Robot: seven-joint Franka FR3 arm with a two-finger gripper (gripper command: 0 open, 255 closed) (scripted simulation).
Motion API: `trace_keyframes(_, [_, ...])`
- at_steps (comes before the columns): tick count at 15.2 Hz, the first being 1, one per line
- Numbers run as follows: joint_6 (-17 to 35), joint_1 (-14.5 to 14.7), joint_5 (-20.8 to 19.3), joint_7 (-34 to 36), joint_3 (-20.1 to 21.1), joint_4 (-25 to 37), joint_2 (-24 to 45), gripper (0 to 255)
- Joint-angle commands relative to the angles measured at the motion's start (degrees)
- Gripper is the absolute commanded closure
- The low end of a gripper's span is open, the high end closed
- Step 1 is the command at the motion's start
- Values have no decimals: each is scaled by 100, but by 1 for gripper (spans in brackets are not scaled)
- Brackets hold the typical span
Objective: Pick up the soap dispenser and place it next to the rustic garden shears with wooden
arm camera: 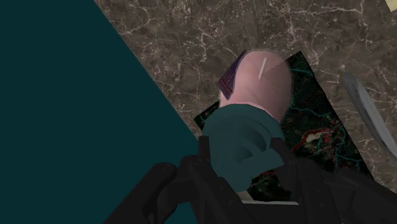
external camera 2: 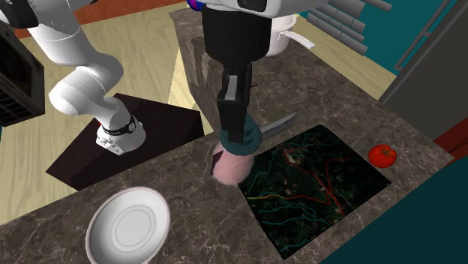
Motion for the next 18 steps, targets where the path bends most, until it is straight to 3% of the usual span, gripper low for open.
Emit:
trace_keyframes(1, [170,175,-87,301,114,-457,-257,255])
trace_keyframes(9, [642,740,-269,1445,623,-1664,-814,255])
trace_keyframes(18, [999,1295,-336,2683,1219,-2328,-901,255])
